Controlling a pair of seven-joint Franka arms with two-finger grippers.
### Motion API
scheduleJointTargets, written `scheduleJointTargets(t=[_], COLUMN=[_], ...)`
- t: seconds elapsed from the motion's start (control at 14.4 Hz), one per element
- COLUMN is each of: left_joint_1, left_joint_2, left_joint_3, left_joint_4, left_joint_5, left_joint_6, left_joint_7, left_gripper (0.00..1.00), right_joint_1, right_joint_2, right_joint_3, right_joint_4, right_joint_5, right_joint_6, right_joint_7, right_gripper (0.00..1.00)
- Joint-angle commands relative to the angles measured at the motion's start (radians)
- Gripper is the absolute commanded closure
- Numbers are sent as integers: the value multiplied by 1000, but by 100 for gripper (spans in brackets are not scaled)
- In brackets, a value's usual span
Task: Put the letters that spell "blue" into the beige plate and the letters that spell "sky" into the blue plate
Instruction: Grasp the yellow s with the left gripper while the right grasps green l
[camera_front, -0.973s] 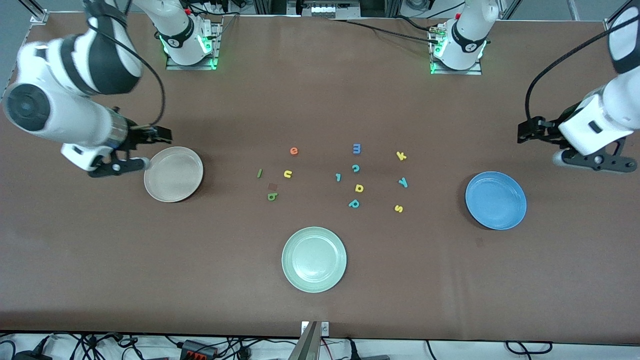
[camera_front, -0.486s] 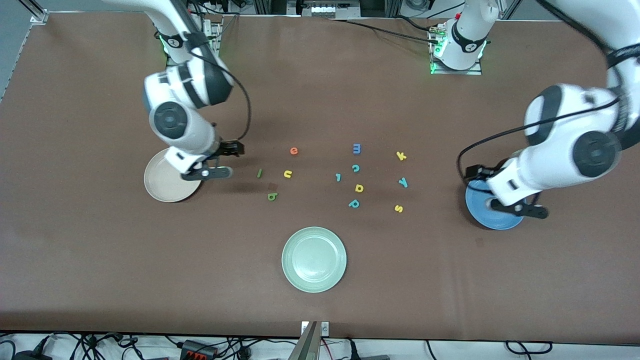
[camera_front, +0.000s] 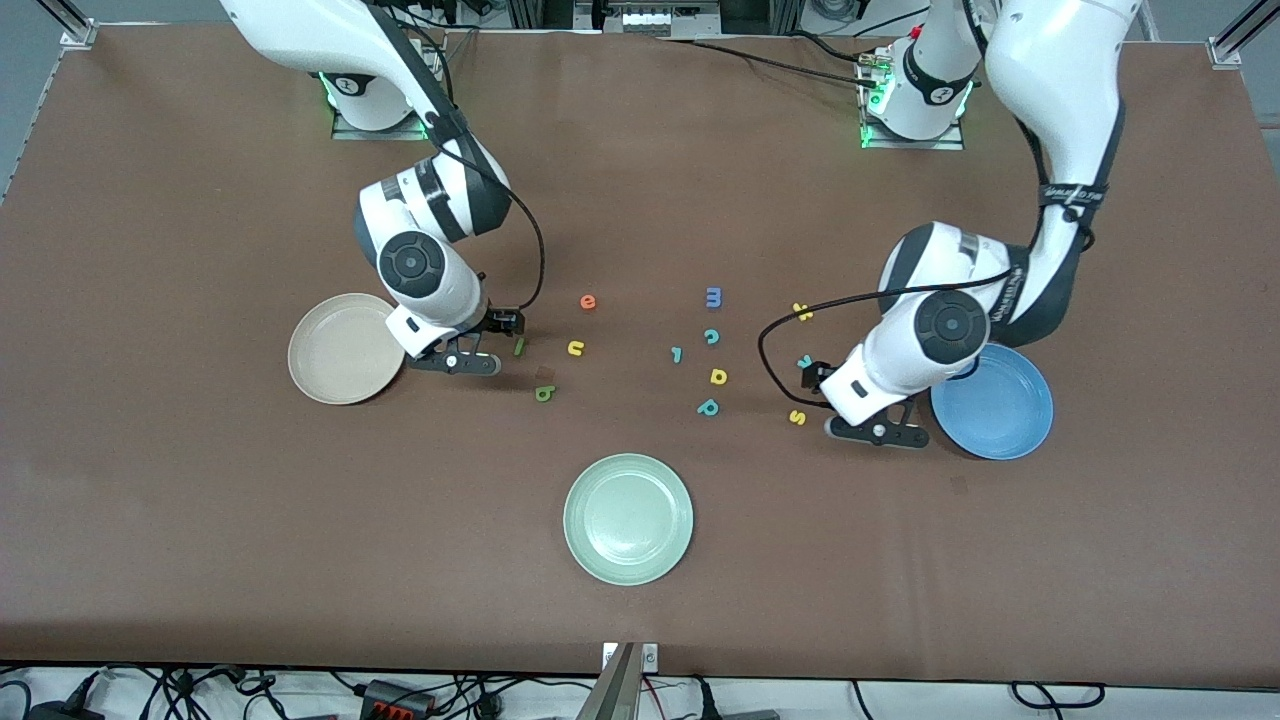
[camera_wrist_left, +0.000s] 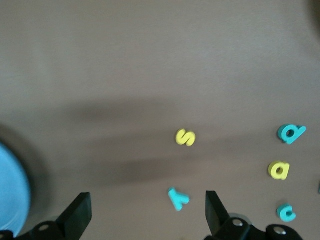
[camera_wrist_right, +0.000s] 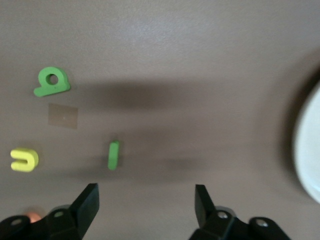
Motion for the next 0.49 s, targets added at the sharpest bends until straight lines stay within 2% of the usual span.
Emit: scheduleJointTargets(t=[0.0,0.21,0.42], left_joint_1=[-13,-40,-51], left_joint_2=[57,123,155], left_joint_3=[10,12,12], left_joint_4=[5,5,4], left_joint_5=[-8,-3,72], left_joint_6=[93,188,223], left_joint_7=[6,15,17], left_gripper=[0,0,0], right_joint_1=[41,43,43], right_joint_2=[44,66,87], right_joint_3=[-5,-5,-5], right_joint_4=[11,21,34], right_joint_5=[17,20,20], right_joint_6=[64,93,101], right_joint_7=[79,105,105], right_gripper=[15,22,29])
